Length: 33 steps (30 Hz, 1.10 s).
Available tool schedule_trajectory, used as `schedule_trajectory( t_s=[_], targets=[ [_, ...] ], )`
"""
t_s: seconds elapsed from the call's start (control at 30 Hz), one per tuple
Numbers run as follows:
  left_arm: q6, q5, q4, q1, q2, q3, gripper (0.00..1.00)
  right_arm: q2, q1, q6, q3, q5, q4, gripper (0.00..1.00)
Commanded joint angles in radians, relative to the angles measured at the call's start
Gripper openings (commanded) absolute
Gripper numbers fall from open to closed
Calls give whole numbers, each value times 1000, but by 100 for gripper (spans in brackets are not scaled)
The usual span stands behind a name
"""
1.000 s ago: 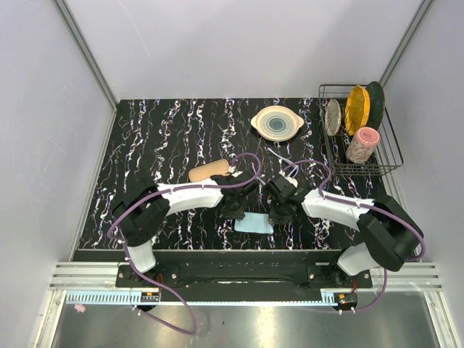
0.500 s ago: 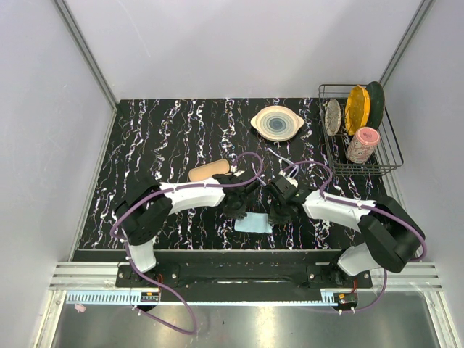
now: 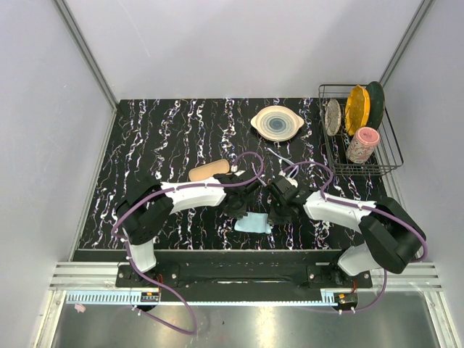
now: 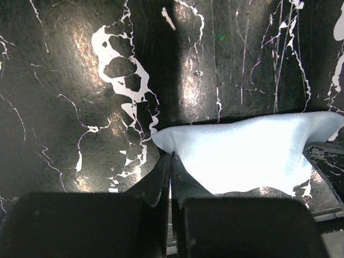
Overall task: Organize the sunglasses
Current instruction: Pick up the glasses cleaning cloth from the corner of the board, then place the folded cleaning cloth in the sunglasses case.
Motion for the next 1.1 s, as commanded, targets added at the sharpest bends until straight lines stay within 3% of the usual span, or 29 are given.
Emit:
schedule_trajectory(
  t_s=[0.0,0.4,0.6,1.07],
  targets=[
    [19,40,-4,-9,45,9,0,5,5,-32,-19,7,-35,0],
    [62,76,-36,52,-73,98,0,-53,5,-61,62,-1,-46,0],
    [82,82,-100,86,-145,142,0,-62,5,-95,203,-7,-103,0],
    [173,42,-205,259,-288,196,0,160,3,-234,608,-35,-164,0]
  ],
)
